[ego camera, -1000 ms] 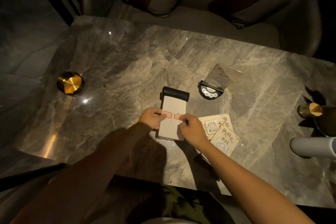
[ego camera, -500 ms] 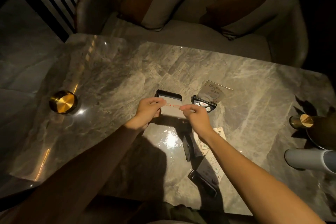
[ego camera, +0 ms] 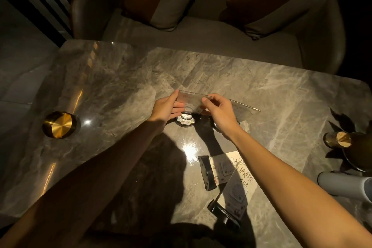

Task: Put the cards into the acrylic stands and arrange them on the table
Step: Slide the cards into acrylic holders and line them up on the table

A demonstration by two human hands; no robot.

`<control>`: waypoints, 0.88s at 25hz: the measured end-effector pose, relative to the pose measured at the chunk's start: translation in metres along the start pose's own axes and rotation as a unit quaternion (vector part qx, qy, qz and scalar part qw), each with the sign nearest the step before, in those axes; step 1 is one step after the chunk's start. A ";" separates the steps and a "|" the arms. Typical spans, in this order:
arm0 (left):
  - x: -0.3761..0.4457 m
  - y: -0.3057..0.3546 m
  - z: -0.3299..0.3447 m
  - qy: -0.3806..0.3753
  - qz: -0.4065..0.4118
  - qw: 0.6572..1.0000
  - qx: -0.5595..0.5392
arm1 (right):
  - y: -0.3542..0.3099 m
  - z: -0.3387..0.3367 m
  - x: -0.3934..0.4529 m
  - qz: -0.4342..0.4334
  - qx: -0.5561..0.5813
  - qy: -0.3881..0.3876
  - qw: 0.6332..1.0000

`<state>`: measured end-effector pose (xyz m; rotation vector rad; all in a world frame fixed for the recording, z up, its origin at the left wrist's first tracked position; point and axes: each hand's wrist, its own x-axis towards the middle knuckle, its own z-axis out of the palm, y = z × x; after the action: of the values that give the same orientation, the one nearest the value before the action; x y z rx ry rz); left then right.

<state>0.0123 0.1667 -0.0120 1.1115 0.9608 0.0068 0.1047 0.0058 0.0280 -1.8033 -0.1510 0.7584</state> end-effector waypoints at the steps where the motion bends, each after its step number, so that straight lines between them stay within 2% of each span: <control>1: 0.002 0.002 0.001 0.001 -0.001 1.000 -0.001 | 0.000 0.000 0.003 -0.003 0.003 0.002 1.000; 7: 0.005 -0.003 -0.004 0.031 -0.021 0.999 0.005 | 0.007 0.003 0.003 -0.023 -0.045 -0.015 0.999; 13: -0.010 -0.026 -0.003 0.044 -0.051 0.996 0.054 | 0.014 -0.001 -0.012 -0.017 -0.042 -0.031 0.999; 17: -0.030 -0.047 0.018 -0.031 -0.027 0.989 0.145 | 0.028 -0.016 -0.038 -0.002 -0.075 -0.016 0.997; 22: -0.064 -0.055 0.070 -0.110 0.012 0.971 0.211 | 0.059 -0.057 -0.081 0.034 -0.055 0.014 0.998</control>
<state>-0.0055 0.0587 -0.0049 1.4815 0.7652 -0.3081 0.0581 -0.0993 0.0198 -1.9315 -0.1150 0.7863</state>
